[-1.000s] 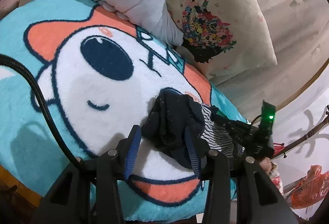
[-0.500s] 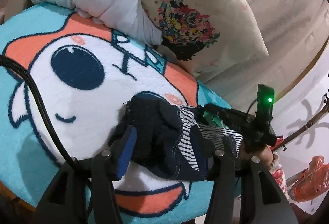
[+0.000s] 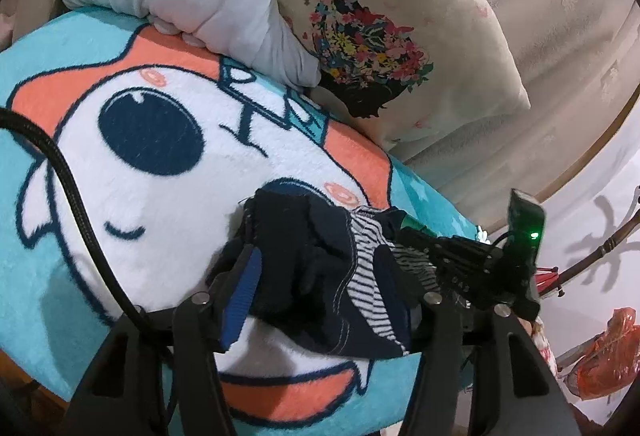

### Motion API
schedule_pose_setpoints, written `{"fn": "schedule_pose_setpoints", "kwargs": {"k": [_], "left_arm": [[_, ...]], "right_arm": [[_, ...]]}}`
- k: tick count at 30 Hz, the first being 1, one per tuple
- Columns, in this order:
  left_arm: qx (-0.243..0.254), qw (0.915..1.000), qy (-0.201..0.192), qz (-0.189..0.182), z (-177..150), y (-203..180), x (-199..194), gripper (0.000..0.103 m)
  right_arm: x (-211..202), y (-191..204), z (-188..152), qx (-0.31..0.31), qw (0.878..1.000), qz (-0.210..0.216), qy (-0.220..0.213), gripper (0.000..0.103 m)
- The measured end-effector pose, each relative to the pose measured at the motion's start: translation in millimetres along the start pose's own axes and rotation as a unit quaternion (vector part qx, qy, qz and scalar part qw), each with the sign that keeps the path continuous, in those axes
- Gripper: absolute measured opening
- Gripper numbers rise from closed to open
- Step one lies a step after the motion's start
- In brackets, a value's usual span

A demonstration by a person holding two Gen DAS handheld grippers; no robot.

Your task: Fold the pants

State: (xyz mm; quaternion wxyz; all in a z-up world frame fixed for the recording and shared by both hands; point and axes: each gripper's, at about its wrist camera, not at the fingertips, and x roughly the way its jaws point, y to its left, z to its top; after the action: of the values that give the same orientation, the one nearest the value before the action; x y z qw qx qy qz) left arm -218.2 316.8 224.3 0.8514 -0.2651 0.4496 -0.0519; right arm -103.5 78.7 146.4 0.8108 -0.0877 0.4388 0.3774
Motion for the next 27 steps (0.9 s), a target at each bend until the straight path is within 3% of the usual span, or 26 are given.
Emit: {"fn": "schedule_pose_setpoints", "kwargs": {"k": [6, 9, 11, 13, 17, 19, 22, 27], "left_arm": [[0.021, 0.9998, 0.003, -0.003, 9.8, -21.2, 18.3, 0.060], [0.041, 0.9989, 0.011, 0.019, 9.9, -22.3, 39.3, 0.063], [0.042, 0.9986, 0.010, 0.031, 9.3, -17.0, 46.9, 0.063], [0.045, 0.9984, 0.003, 0.034, 9.2, -15.7, 47.6, 0.063], [0.041, 0.9987, 0.000, 0.031, 9.2, -12.3, 47.1, 0.064], [0.040, 0.9987, -0.001, 0.031, 9.0, -11.6, 46.4, 0.064], [0.039, 0.9987, -0.004, 0.033, 8.8, -12.6, 43.1, 0.064], [0.043, 0.9983, -0.013, 0.038, 10.2, -18.6, 36.9, 0.064]], "right_arm": [[1.8, -24.7, 26.2, 0.044, 0.998, -0.045, -0.020, 0.000], [2.6, -33.5, 25.3, 0.050, 0.999, 0.015, 0.003, 0.001], [-0.2, -26.5, 17.4, 0.019, 0.999, 0.021, 0.024, 0.010], [0.1, -20.6, 8.4, -0.004, 0.999, 0.019, 0.041, 0.040], [11.8, -5.6, -6.4, -0.051, 0.996, 0.011, 0.068, 0.045], [13.8, -1.6, -7.4, -0.060, 0.996, 0.005, 0.059, 0.043], [12.1, -3.4, -4.2, -0.039, 0.998, 0.006, 0.055, 0.008], [10.8, -0.5, 1.2, -0.029, 0.998, -0.032, 0.035, 0.002]]}}
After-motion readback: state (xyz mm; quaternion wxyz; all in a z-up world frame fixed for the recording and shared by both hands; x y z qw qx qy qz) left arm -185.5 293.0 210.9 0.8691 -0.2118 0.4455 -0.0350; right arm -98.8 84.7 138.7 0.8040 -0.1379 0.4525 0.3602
